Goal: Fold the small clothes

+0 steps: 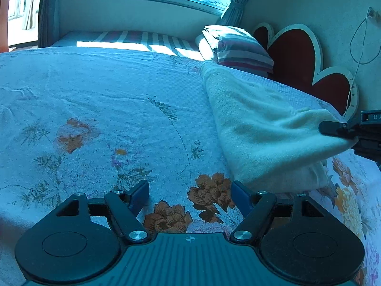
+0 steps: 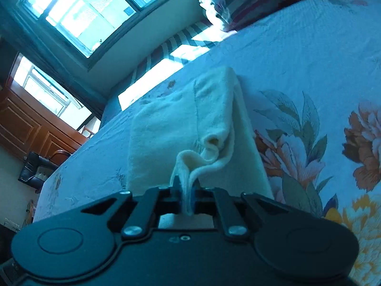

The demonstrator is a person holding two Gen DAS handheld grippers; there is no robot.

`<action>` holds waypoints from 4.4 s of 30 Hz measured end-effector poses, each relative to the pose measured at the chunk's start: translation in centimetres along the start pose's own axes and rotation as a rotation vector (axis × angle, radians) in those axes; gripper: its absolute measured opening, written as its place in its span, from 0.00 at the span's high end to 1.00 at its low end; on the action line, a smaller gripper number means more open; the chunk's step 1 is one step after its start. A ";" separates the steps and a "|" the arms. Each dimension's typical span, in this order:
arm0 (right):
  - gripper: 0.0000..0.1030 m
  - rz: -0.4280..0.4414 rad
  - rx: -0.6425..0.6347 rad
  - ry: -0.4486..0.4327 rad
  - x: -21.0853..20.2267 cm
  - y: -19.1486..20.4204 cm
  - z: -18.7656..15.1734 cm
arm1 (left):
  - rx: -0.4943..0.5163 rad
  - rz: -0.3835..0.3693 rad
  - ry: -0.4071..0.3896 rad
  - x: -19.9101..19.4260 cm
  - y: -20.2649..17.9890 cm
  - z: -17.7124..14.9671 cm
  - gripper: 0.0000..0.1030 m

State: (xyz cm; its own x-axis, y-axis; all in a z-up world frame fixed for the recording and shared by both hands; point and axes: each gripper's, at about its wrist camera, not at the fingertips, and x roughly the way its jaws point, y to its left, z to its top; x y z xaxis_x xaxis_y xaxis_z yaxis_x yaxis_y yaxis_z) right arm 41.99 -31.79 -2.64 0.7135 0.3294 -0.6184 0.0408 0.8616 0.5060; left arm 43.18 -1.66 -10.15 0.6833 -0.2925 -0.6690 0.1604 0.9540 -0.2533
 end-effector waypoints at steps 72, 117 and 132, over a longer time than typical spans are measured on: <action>0.62 -0.080 -0.409 -0.050 5.5 -4.6 6.9 | 0.112 -0.012 -0.107 6.5 -2.1 10.5 0.14; 0.93 -0.021 -0.026 -0.025 1.2 -6.0 -3.7 | 0.124 0.217 -0.124 1.0 -5.2 -0.9 0.19; 0.81 0.017 -0.043 -0.061 -0.4 -5.6 -1.8 | -0.011 0.228 -0.190 -1.4 0.7 1.4 0.19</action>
State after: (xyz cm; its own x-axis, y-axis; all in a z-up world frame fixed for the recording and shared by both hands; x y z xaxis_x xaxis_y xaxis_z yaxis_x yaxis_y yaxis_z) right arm 40.17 -36.07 -6.34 0.7550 0.3215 -0.5715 -0.0013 0.8722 0.4891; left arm 43.28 -0.52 -8.38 0.8221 -0.0523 -0.5669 -0.0194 0.9926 -0.1197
